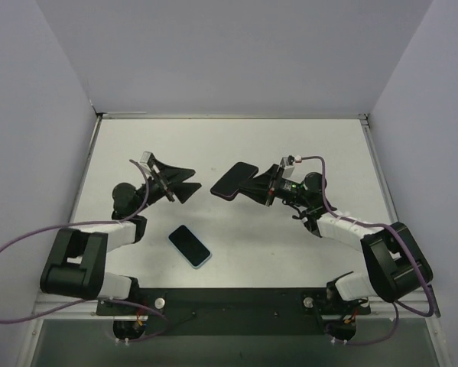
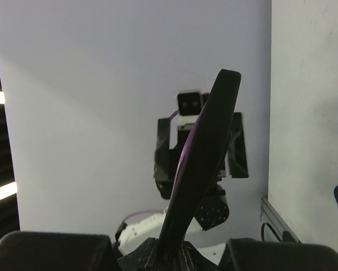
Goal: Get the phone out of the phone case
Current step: Remove the phone case from the phone.
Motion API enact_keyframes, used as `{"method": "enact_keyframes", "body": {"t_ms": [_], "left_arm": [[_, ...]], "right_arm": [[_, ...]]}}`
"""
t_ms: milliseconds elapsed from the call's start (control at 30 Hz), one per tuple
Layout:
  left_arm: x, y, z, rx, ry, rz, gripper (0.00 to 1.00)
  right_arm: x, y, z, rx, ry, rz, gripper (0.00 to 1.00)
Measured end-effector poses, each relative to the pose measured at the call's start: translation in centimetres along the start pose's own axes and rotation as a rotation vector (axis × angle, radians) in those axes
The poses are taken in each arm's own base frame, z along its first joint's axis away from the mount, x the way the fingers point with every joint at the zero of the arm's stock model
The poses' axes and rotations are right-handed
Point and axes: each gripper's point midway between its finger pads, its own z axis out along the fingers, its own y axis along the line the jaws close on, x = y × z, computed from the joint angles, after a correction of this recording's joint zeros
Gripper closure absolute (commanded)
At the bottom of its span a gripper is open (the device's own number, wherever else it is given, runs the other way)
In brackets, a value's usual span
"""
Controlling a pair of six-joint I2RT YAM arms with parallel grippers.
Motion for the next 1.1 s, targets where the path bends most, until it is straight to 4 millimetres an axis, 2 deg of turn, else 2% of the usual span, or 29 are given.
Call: {"method": "enact_keyframes", "body": {"t_ms": [67,167,267,367,567,667,867,1000,1033,1100], "left_arm": [[0.1,2.5,0.7,-0.05,0.018,-0.097,0.07],[1.3,5.6,1.5,-0.12,0.058,-0.212,0.07],[2.8,6.5,2.0,-0.145,0.099,-0.25,0.07],[3.6,6.1,2.2,-0.13,0.122,-0.243,0.09],[3.4,5.0,2.4,-0.096,0.104,-0.218,0.15],[3.6,4.1,2.5,-0.071,0.102,-0.198,0.14],[5.2,2.5,3.3,-0.029,0.15,-0.167,0.18],[5.6,1.7,3.9,-0.008,0.171,-0.147,0.35],[5.7,1.6,3.9,-0.005,0.172,-0.143,0.44],[5.8,1.5,4.0,-0.001,0.176,-0.135,0.53]], "right_arm": [[0.9,0.2,-0.3,-0.005,0.045,-0.036,1.0],[1.9,0.4,-0.6,-0.009,0.093,-0.072,1.0],[2.5,0.3,-0.8,-0.008,0.123,-0.094,1.0],[2.7,0.2,-1.0,-0.006,0.141,-0.105,1.0],[3.1,0.1,-1.0,-0.006,0.157,-0.125,1.0],[3.2,0.1,-1.0,-0.006,0.162,-0.129,1.0],[3.9,0.1,-0.8,-0.011,0.192,-0.145,1.0],[5.0,0.4,-0.6,-0.018,0.234,-0.16,1.0],[5.3,0.4,-0.6,-0.02,0.243,-0.164,1.0],[5.7,0.4,-0.5,-0.02,0.263,-0.167,1.0]]}}
